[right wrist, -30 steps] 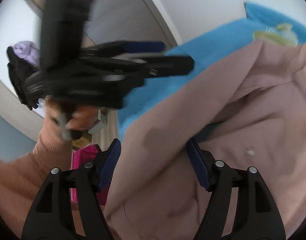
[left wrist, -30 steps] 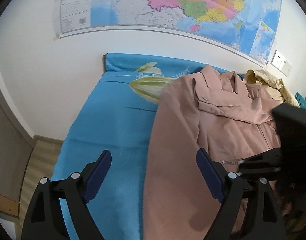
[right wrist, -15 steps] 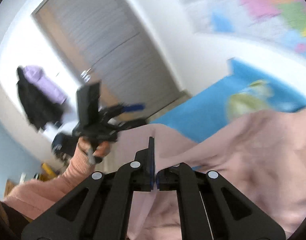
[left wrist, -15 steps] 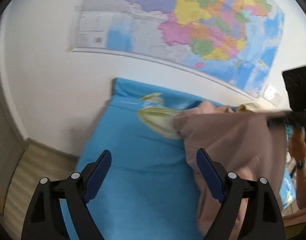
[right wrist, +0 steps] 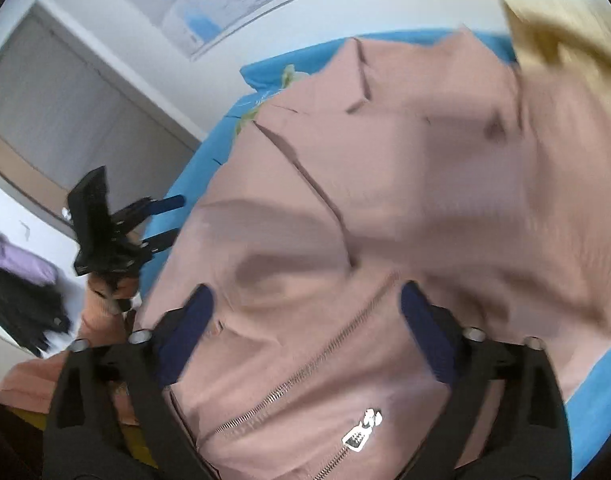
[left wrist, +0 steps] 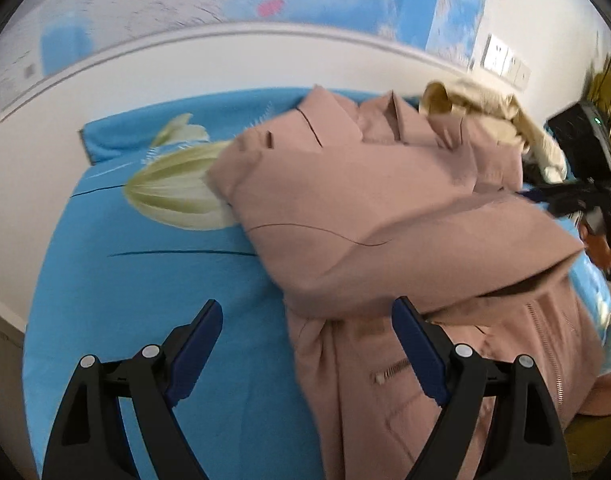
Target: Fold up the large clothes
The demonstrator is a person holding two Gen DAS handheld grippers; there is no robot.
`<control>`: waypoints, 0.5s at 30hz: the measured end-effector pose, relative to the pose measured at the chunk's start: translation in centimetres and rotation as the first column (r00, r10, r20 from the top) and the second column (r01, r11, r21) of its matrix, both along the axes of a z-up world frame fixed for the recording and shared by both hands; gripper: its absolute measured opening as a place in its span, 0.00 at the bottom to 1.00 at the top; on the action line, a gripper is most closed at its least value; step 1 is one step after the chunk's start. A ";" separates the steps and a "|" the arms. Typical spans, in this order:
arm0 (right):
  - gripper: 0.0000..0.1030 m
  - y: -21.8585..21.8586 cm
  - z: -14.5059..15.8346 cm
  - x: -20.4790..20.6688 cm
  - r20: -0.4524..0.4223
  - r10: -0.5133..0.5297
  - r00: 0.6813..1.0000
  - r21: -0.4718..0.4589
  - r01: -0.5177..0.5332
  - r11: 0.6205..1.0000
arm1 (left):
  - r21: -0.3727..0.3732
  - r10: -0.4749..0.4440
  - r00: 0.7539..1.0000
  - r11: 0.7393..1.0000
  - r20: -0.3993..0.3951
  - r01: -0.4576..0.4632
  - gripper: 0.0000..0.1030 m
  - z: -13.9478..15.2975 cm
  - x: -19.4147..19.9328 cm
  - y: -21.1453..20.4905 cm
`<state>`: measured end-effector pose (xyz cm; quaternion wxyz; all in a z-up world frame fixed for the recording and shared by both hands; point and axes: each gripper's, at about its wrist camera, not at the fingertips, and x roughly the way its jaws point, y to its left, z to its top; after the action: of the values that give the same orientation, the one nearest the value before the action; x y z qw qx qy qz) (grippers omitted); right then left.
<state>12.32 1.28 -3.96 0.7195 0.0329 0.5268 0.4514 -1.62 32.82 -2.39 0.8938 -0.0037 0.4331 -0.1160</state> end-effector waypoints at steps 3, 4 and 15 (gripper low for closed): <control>0.93 -1.2 -2.1 -0.9 -0.044 -0.020 0.999 0.049 0.022 0.999 | 0.005 0.008 1.000 1.000 -0.027 -0.008 0.80 -0.8 1.2 -0.2; 0.93 -1.9 -2.7 -1.4 -0.049 -0.033 0.998 0.066 0.037 0.997 | 0.001 0.021 0.999 1.000 -0.036 -0.021 0.77 -1.0 1.6 -0.1; 0.03 6.5 -2.0 -4.9 0.149 0.150 0.977 -0.019 -0.149 0.989 | -0.044 0.083 0.995 0.995 -0.047 -0.085 0.71 -0.3 3.1 0.4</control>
<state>7.44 7.79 -5.95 0.7211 -0.0435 0.4741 0.5034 1.53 33.25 -2.70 0.8877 -0.0451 0.4496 -0.0881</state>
